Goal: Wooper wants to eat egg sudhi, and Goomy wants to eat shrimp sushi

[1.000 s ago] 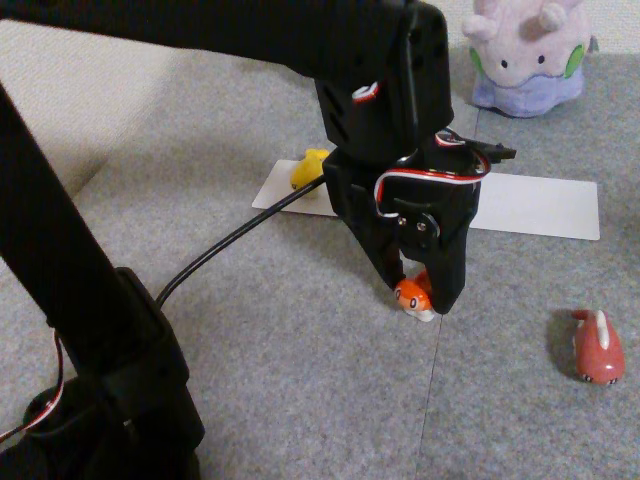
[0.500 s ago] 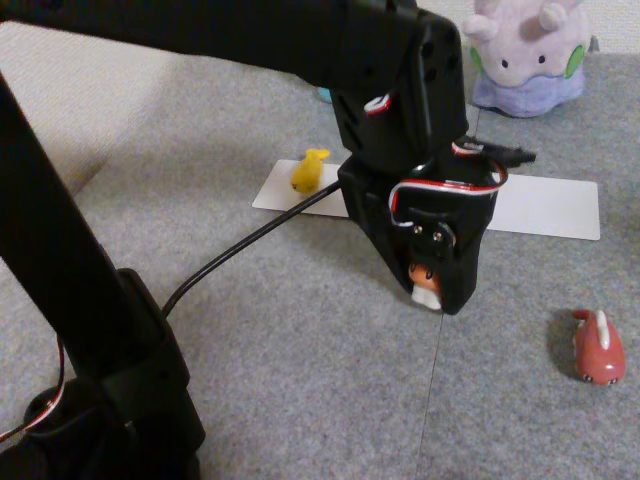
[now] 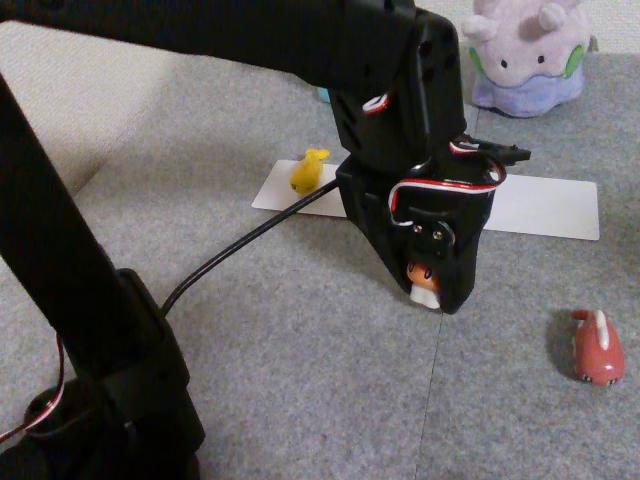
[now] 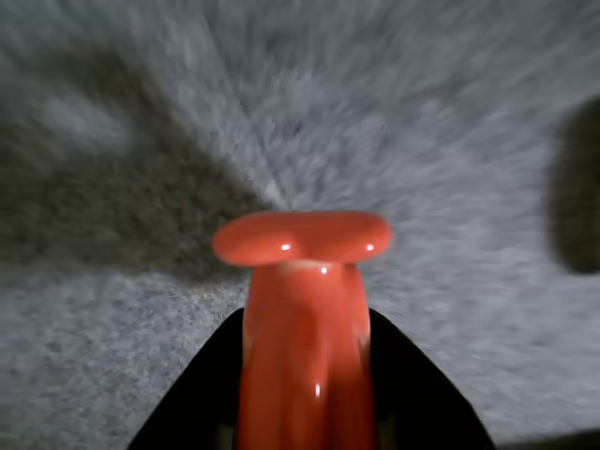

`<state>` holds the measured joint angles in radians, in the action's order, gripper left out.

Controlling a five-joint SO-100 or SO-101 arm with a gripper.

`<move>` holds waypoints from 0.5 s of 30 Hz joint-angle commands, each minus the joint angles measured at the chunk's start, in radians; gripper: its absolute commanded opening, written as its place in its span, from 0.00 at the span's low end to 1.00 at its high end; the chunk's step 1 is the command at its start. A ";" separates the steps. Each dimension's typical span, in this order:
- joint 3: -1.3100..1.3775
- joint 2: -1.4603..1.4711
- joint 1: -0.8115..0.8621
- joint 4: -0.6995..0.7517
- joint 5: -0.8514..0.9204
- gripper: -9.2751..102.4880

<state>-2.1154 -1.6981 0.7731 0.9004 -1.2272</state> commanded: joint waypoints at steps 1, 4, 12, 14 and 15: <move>0.029 -0.172 -0.029 -0.012 0.011 0.11; 0.035 -0.301 -0.071 -0.011 0.012 0.11; 0.342 -0.233 -0.097 0.080 0.023 0.11; 0.443 -0.138 -0.092 0.103 0.040 0.11; 0.495 -0.084 -0.087 0.107 0.041 0.11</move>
<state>-1.7748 -1.8638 0.6780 1.0048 -1.1934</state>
